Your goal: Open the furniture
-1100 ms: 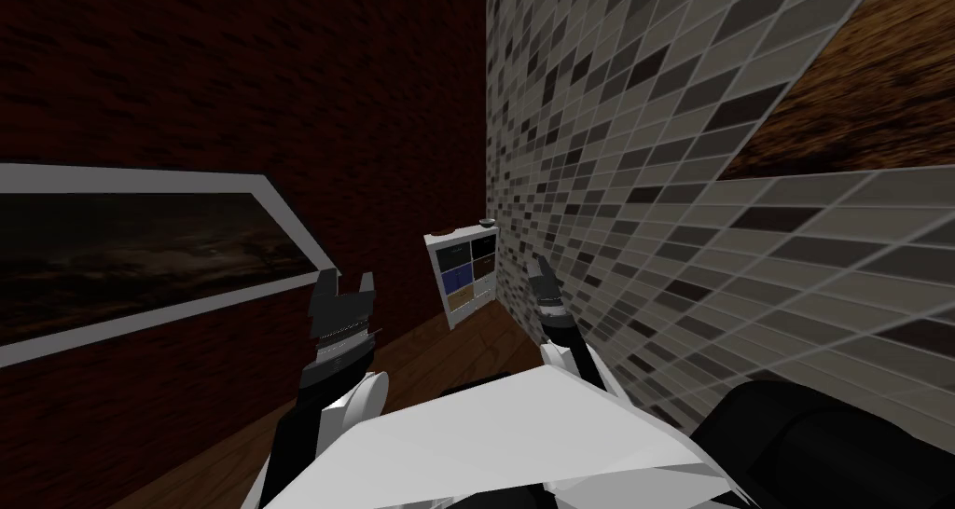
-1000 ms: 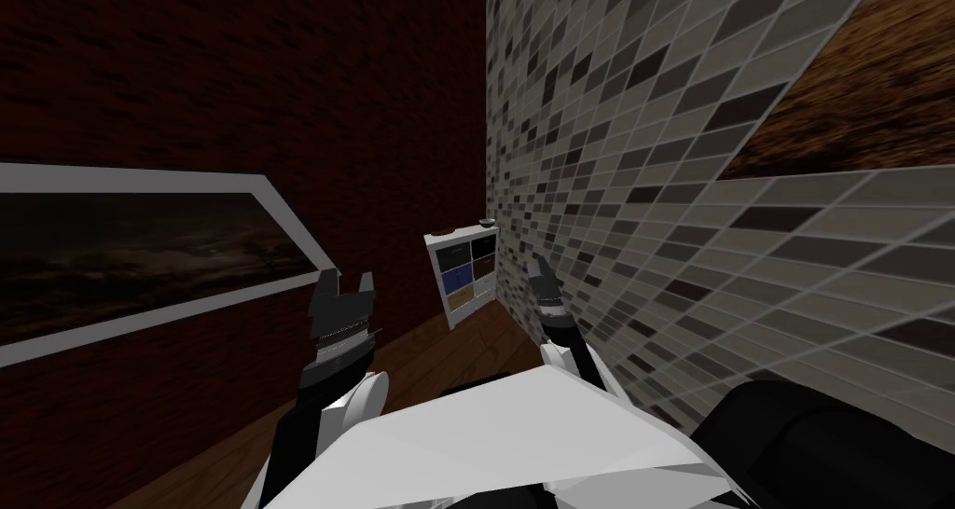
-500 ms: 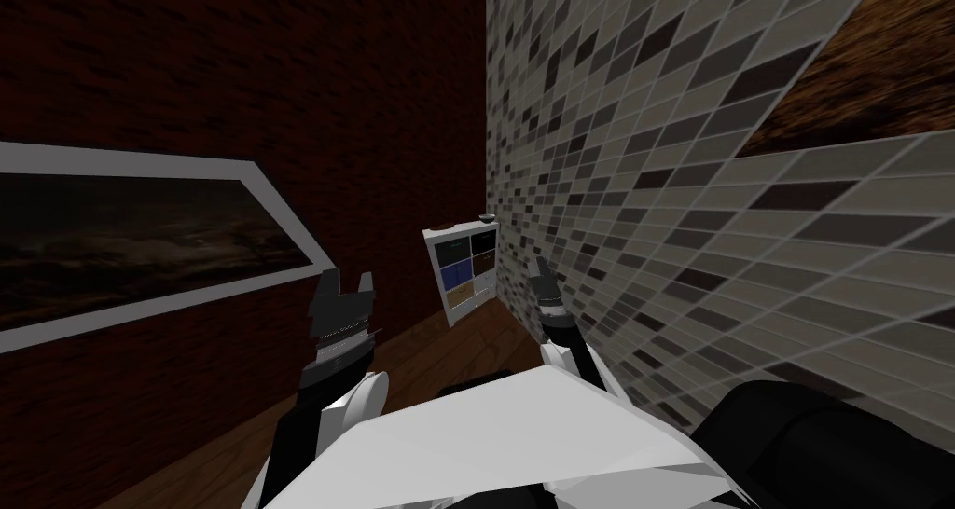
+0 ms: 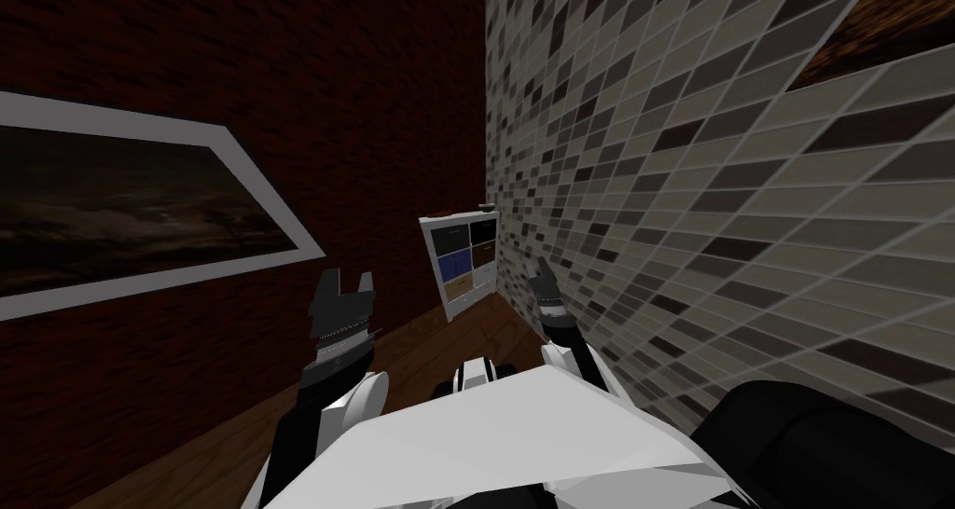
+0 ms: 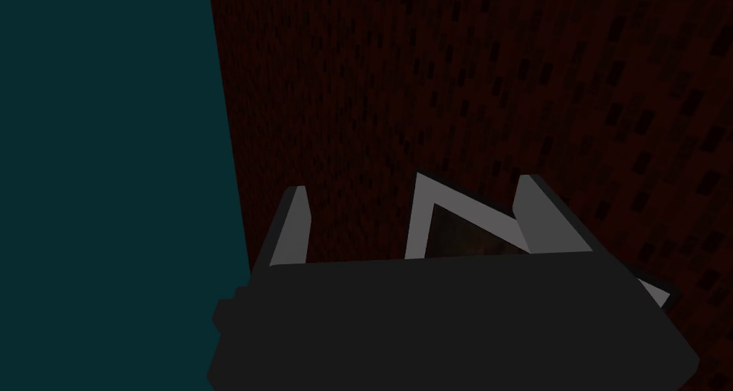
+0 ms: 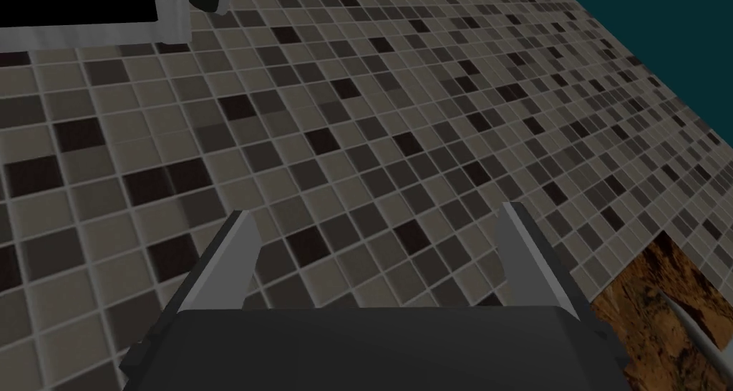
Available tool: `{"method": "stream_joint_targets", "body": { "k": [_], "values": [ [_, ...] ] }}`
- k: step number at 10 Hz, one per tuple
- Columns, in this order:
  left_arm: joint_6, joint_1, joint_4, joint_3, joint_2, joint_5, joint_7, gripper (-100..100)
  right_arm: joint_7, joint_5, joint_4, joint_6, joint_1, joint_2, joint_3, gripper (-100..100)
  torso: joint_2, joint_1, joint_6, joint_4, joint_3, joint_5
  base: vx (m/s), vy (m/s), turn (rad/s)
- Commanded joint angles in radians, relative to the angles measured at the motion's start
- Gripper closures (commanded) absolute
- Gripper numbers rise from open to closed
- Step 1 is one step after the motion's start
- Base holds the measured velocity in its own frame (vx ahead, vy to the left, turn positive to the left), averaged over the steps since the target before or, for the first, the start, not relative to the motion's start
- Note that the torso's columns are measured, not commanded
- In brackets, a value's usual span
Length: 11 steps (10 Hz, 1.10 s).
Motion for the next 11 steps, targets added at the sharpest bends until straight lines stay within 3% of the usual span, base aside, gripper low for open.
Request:
{"method": "stream_joint_targets", "body": {
  "k": [1,3,9,10,11],
  "values": [
    [0.0,0.0,0.0,0.0,0.0,0.0,0.0,0,-0.04,-0.075,0.046,0.069,-0.027,-0.048,-0.006,-100,0.009,0.001,0.0,0.01,-0.02,0.0,0.015,0.044,-0.036],
    [0.0,0.0,0.0,0.0,0.0,0.0,0.0,0,-0.058,-0.117,0.065,0.1,-0.037,-0.063,-0.009,-100,0.012,0.0,0.0,0.013,-0.025,0.0,0.009,0.052,-0.023],
    [0.0,0.0,0.0,0.0,0.0,0.0,0.0,0,-0.154,-0.298,0.166,0.255,-0.087,-0.114,-0.024,-100,0.013,-0.001,0.0,0.014,-0.025,0.0,0.018,0.045,-0.028],
    [0.0,0.0,0.0,0.0,0.0,0.0,0.0,0,-0.154,-0.322,0.166,0.261,-0.087,-0.114,-0.024,-100,0.013,0.0,0.0,0.014,-0.025,0.0,0.023,0.044,-0.016],
    [0.0,0.0,0.0,0.0,0.0,0.0,0.0,0,-0.182,-0.354,0.196,0.302,-0.101,-0.125,-0.029,-100,0.013,-0.001,0.0,0.014,-0.025,0.0,0.019,0.044,-0.025]
  ]
}}
